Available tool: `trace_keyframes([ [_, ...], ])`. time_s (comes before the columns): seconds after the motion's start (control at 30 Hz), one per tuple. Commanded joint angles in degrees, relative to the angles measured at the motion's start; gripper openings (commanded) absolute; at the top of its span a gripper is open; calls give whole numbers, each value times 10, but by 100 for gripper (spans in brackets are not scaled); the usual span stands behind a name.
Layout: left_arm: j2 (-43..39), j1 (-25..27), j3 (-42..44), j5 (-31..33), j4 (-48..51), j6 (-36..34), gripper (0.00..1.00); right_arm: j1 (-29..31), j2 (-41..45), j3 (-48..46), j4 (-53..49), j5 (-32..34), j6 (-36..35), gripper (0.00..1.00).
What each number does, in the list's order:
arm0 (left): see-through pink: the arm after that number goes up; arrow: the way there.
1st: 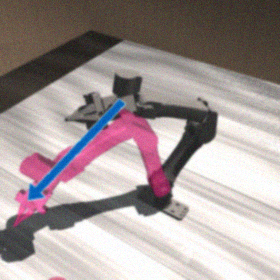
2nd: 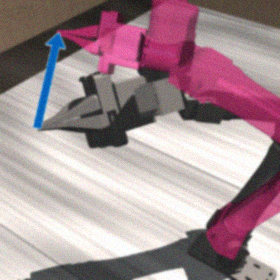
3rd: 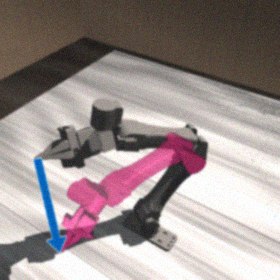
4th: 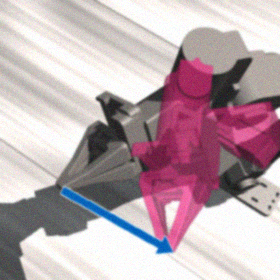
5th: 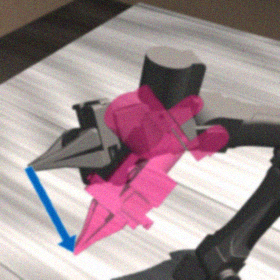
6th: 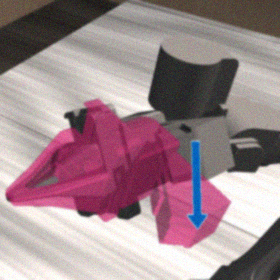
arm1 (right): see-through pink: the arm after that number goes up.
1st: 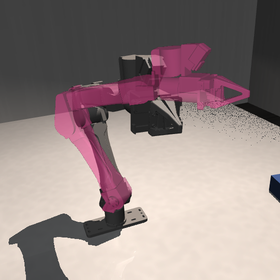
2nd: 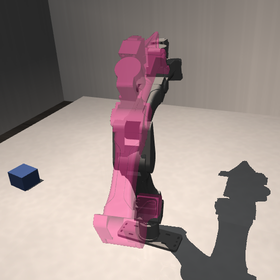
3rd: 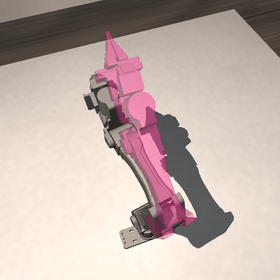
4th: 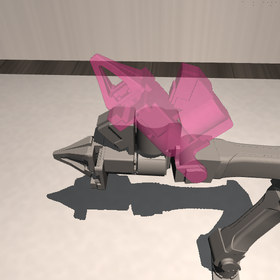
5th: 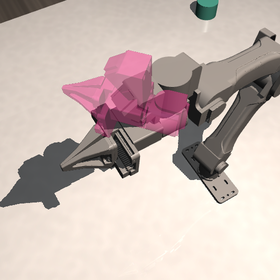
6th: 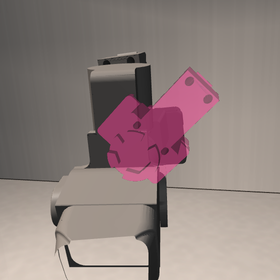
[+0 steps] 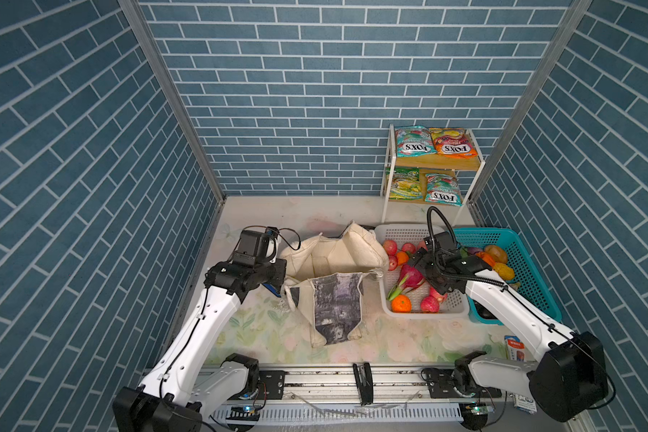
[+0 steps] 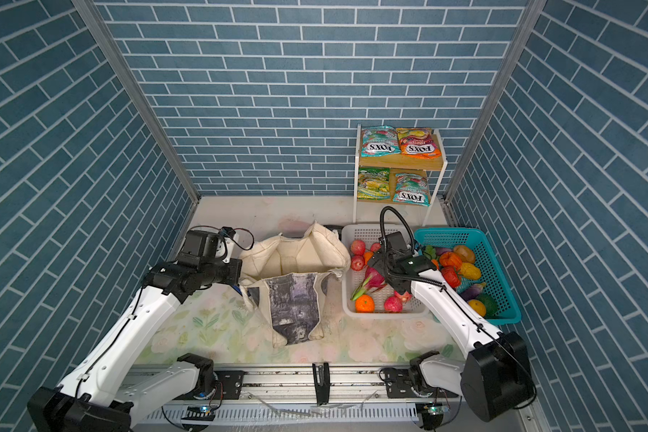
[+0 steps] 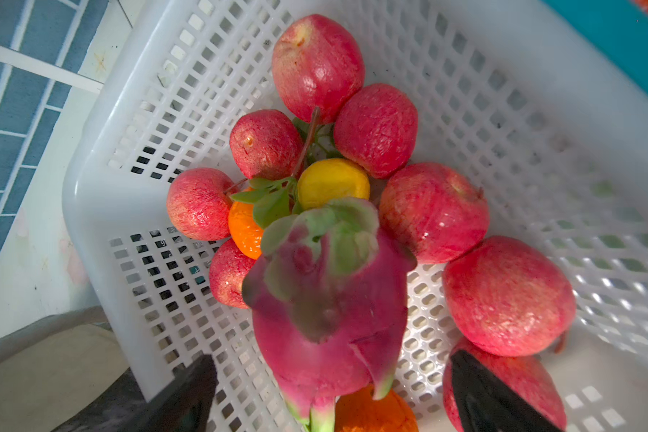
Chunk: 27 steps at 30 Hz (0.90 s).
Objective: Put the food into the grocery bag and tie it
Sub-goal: 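Move the right gripper back over the white basket above the dragon fruit, then lower the right gripper, close on the pink dragon fruit and lift it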
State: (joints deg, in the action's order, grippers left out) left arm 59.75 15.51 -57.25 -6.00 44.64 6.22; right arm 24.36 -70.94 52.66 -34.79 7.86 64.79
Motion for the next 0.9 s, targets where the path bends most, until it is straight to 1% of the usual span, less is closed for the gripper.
trace_keyframes([
  [0.0,-2,-3,6,3,-3,2,4,-3,-18,-3,25,-8,28,98],
  [0.4,-2,-3,6,4,-3,1,4,-11,-53,-5,32,-1,38,98],
  [0.77,-1,-3,7,1,-3,2,4,-17,-96,-3,66,-26,39,96],
  [0.83,-2,-3,7,1,-3,1,4,-22,-105,-2,71,-45,39,95],
  [0.87,-1,-3,7,2,-2,1,4,-24,-109,-1,72,-55,38,93],
])
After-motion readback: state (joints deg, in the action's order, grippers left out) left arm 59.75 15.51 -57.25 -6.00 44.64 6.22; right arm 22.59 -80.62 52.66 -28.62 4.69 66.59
